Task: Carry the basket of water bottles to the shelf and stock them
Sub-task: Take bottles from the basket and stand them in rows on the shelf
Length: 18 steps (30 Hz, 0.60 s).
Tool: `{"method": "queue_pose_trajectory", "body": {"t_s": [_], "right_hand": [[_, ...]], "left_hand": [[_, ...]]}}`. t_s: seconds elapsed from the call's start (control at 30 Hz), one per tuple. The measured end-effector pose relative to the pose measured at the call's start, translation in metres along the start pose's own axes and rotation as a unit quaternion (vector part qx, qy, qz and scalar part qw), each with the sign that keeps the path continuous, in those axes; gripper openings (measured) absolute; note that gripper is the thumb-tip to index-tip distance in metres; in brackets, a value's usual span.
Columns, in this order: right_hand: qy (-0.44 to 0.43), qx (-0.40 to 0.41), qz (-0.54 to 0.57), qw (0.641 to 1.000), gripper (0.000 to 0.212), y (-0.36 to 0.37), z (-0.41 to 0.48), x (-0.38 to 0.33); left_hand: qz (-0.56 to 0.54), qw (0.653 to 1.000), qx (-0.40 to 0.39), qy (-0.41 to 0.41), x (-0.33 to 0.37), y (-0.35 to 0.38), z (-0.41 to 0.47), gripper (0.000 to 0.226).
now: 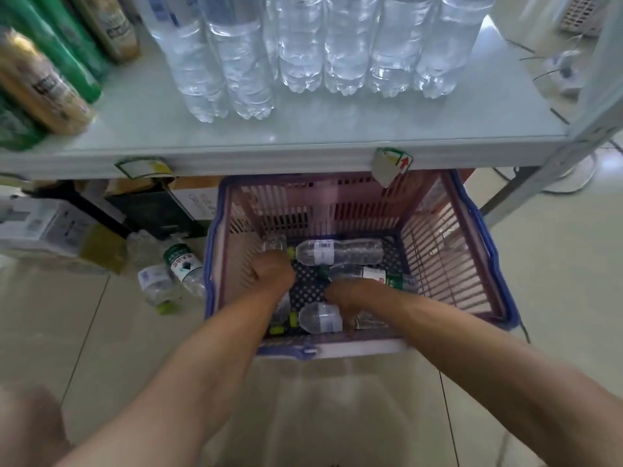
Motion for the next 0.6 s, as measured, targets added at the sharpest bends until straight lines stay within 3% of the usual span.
{"method": "queue_pose_trajectory", "body": {"t_s": [0.1,0.23,0.3,0.37,0.6], "right_hand": [[-0.017,0.056,0.020,0.998,0.041,-0.028,-0.018,0.012],[-0.008,0.085,0.061,0.995,0.063,-0.064,-0.043,0.026],[-0.020,0.091,0.069,0.993,0.068,-0.080,-0.055,0.035],[-0.025,0.102,0.102,0.989,0.072,-0.094,-0.065,0.044],[-0.019,0.163,0.211,0.964,0.079,-0.126,-0.060,0.067]], "left_hand": [[-0.026,0.999,-0.014,-0.029,0.004,-0.002,-0.009,0.038],[-0.105,0.994,-0.025,-0.017,0.003,-0.012,0.004,0.058],[-0.151,0.987,-0.054,0.015,0.004,-0.022,0.011,0.050],[-0.137,0.987,-0.080,0.022,0.000,-0.029,0.005,0.041],[-0.090,0.987,-0.124,0.053,0.006,-0.006,0.008,0.059]]}}
Point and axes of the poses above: each hand's wrist, its own z-axis towards the middle knuckle, its own y-axis out of the palm, x = y × z, the point moved 4 cm from there along z, towards the middle knuckle, and after that the axes turned 11 degrees about x, right-handed, at the moved point
